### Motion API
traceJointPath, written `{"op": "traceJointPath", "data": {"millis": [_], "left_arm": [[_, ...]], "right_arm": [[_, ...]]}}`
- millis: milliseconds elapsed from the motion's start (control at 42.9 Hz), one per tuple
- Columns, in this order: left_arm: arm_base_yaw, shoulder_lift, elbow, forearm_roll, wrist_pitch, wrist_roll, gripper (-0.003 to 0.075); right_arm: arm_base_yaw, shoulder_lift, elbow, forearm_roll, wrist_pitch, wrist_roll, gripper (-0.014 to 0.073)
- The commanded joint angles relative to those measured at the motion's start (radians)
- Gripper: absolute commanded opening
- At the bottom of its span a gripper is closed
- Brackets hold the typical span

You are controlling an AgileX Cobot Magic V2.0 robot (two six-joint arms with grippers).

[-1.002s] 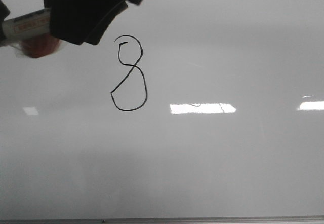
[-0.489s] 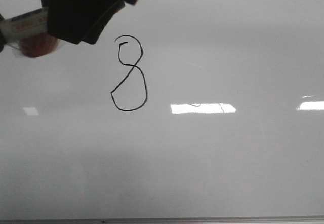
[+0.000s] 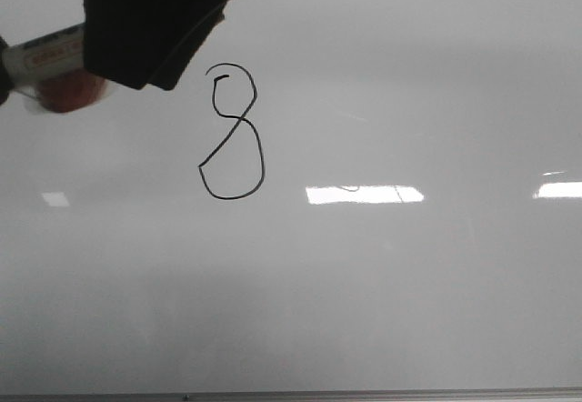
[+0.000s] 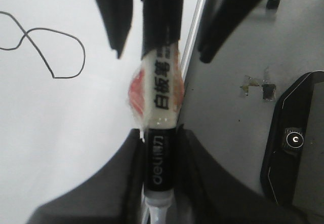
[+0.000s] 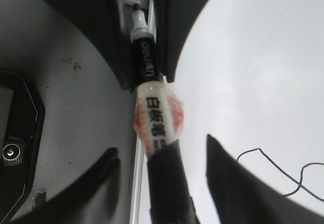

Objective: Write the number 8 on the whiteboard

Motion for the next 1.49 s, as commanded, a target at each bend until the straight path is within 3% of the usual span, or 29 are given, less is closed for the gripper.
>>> {"op": "traceJointPath", "data": {"millis": [0, 233, 583, 676, 932, 1049, 1329, 1468], "left_arm": [[-0.001, -0.008, -0.018, -0.016, -0.053, -0.044, -0.0021], [0.146, -0.008, 0.043, -0.014, -0.149, -0.199, -0.0021], [0.531, -0.008, 0.152, -0.043, -0.422, -0.492, -0.0021], [0.598, -0.008, 0.218, -0.121, -0.575, -0.492, -0.0021], [0.623, -0.003, 0.374, -0.177, -0.966, -0.494, -0.0021], [0.623, 0.041, 0.395, -0.177, -1.061, -0.494, -0.0021], [0.623, 0.248, 0.392, -0.177, -1.24, -0.5, -0.002], [0.623, 0.331, 0.355, -0.177, -1.263, -0.507, -0.002]], "right_arm": [[-0.027, -0.067, -0.037, 0.011, -0.037, 0.047, 0.0561], [-0.17, -0.22, 0.048, 0.011, -0.03, 0.178, 0.0556], [-0.521, -0.659, 0.544, 0.011, -0.193, 0.539, 0.0554], [-0.602, -0.793, 0.681, 0.011, -0.194, 0.603, 0.0475], [-0.662, -1.015, 0.846, 0.011, -0.214, 0.602, 0.005], [-0.662, -1.05, 0.869, 0.011, -0.244, 0.602, -0.0071], [-0.662, -1.054, 0.873, 0.011, -0.252, 0.602, -0.0071], [-0.662, -1.054, 0.873, 0.011, -0.252, 0.602, -0.0071]]}}
